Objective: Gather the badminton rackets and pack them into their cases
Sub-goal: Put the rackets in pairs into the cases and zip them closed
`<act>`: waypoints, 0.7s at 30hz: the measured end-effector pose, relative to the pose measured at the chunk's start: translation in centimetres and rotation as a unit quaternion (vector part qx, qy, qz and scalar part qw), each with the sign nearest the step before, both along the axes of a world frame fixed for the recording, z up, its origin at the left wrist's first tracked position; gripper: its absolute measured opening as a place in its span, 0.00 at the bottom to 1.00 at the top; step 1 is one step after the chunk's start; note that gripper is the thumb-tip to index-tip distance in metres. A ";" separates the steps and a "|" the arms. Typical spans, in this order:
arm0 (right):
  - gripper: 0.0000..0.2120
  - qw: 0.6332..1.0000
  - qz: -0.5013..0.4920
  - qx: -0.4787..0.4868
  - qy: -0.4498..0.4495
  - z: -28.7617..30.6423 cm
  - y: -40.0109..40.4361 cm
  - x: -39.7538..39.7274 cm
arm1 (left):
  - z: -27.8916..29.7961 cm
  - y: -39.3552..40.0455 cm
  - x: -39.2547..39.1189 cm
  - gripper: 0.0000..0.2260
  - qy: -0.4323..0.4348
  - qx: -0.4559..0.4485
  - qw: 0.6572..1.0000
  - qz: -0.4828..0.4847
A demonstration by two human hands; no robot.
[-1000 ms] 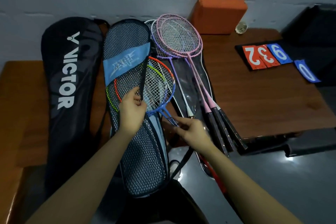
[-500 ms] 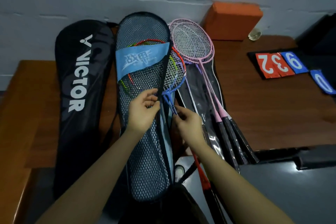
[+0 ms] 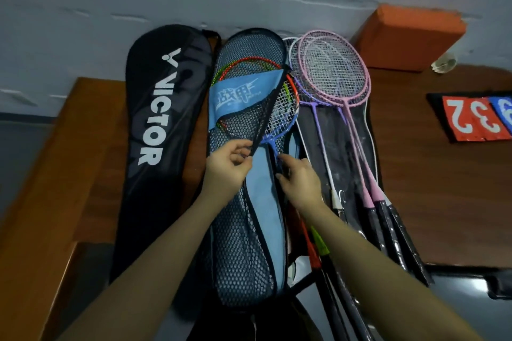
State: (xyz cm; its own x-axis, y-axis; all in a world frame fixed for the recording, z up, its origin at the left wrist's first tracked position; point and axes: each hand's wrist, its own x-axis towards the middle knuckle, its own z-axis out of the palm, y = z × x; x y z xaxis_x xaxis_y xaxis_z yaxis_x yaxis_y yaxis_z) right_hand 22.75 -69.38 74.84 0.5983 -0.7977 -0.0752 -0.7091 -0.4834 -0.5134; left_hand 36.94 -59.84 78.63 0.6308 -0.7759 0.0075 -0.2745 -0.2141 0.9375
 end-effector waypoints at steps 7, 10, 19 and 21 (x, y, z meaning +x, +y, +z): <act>0.23 0.997 0.044 -0.056 0.033 -1.5 0.1 -1.7 | -2.8 -0.6 0.1 0.17 -0.097 0.118 0.984 -0.092; 0.21 0.997 0.057 -0.057 0.009 -1.0 1.7 -4.5 | -3.4 0.7 -1.3 0.24 -0.140 0.144 0.971 -0.127; 0.20 0.988 0.135 -0.071 0.010 0.5 7.5 -13.6 | -4.5 9.2 -9.8 0.25 -0.206 0.060 0.969 -0.123; 0.20 0.985 0.157 -0.069 0.036 0.4 8.4 -15.5 | -5.1 10.5 -11.7 0.24 -0.236 0.086 0.959 -0.134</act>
State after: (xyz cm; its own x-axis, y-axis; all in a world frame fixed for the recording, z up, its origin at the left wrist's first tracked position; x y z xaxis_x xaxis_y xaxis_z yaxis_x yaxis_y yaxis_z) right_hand 7.25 -60.99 75.22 0.8138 -0.5803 -0.0300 -0.5459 -0.7458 -0.3819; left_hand 25.25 -49.35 73.52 0.3672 -0.9247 0.1008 -0.7259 -0.2172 0.6526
